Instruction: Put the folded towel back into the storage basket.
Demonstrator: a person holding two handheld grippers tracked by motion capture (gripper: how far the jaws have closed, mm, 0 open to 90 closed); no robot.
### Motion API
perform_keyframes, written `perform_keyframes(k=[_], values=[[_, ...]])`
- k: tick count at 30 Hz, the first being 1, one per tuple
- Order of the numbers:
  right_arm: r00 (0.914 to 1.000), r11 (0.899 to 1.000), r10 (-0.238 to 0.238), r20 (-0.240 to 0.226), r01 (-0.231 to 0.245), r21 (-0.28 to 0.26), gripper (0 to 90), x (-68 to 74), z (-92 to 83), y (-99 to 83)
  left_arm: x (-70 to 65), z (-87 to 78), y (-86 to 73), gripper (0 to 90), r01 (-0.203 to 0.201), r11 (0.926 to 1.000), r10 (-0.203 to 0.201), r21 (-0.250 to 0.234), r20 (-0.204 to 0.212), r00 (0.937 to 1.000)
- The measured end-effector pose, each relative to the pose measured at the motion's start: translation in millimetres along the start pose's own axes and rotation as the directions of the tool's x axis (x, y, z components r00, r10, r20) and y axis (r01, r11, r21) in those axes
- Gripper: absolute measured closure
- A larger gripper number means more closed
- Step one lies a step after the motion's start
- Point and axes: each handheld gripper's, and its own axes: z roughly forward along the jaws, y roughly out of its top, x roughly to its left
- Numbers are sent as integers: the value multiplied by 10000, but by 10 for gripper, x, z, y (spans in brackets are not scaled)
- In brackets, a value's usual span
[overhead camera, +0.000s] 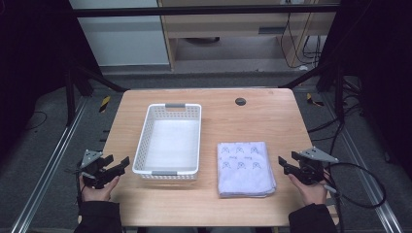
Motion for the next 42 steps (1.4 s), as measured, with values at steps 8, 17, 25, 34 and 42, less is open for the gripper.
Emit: perform_keyframes(k=[8,17,25,34,42], values=[[9999,10000,59,-162,-59,3,393,14,10,9,-177,-73,87,302,-278,9994,284,-210,271,9992],[9991,9998,-72,-423,65,-165,402,54,-5,55,-381,-82,150,313,-586,9975,608,-406,560,9966],[9975,9987,-132,-698,98,-494,468,52,-20,217,-634,-16,240,318,-1207,9910,1244,-581,650,9901],[9964,9950,-416,-740,345,-940,515,83,-47,580,-1017,65,455,341,-1449,9852,1550,-920,1133,9814],[9962,9910,-532,-694,441,-1263,522,128,-67,740,-1551,210,590,335,-1814,9777,1986,-1056,1855,9624]])
